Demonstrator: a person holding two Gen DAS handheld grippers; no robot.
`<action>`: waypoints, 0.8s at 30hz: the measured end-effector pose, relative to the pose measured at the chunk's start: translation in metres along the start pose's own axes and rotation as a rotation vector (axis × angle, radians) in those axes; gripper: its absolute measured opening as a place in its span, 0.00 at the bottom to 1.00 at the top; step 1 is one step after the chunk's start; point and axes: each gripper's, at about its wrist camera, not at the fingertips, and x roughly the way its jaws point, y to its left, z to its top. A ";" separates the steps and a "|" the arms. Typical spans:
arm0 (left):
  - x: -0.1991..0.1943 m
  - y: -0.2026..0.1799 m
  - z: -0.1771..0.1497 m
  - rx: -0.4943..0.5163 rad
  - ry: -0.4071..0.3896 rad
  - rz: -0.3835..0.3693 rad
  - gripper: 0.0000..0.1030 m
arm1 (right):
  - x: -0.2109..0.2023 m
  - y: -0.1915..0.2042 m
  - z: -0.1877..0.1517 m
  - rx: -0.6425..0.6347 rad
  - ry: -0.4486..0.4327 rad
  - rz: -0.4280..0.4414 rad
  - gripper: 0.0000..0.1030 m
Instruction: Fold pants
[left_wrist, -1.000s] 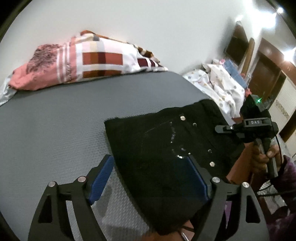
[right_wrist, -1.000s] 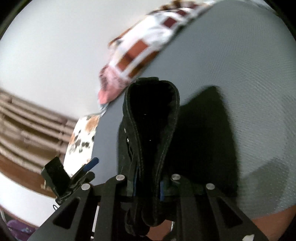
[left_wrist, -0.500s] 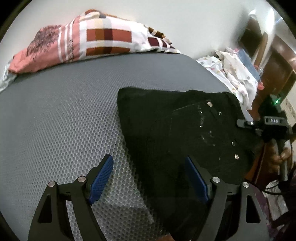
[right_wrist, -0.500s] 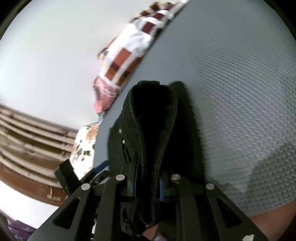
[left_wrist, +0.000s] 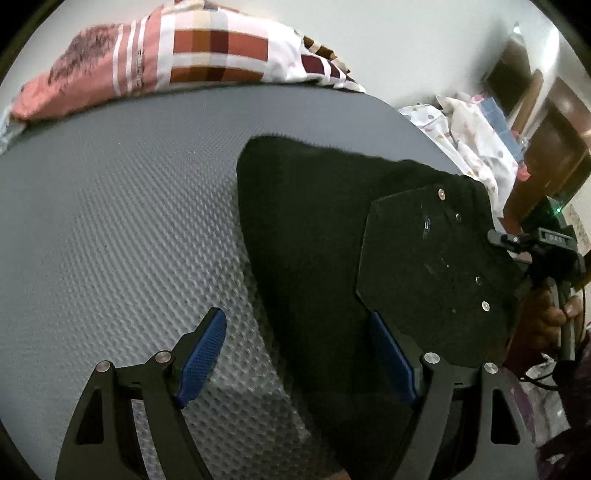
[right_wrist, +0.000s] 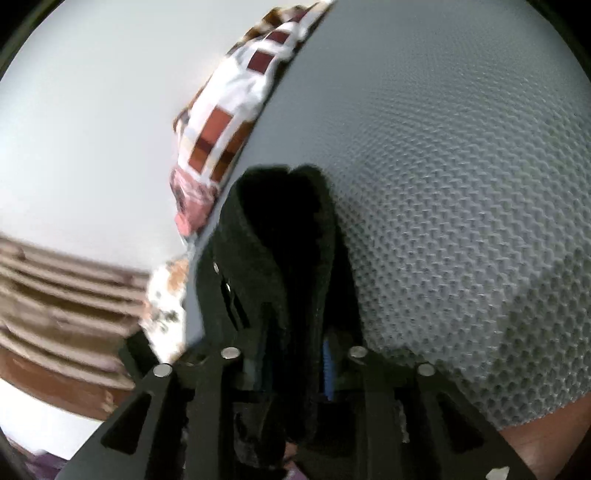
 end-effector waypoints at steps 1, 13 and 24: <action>-0.001 0.001 -0.001 -0.006 -0.009 -0.002 0.77 | -0.009 -0.001 0.001 0.008 -0.022 -0.003 0.24; -0.002 -0.004 0.000 0.004 -0.012 0.008 0.77 | -0.088 0.023 -0.058 -0.007 -0.056 0.024 0.26; -0.001 -0.006 0.002 -0.008 0.005 0.022 0.78 | -0.056 0.035 -0.052 -0.031 -0.021 -0.018 0.43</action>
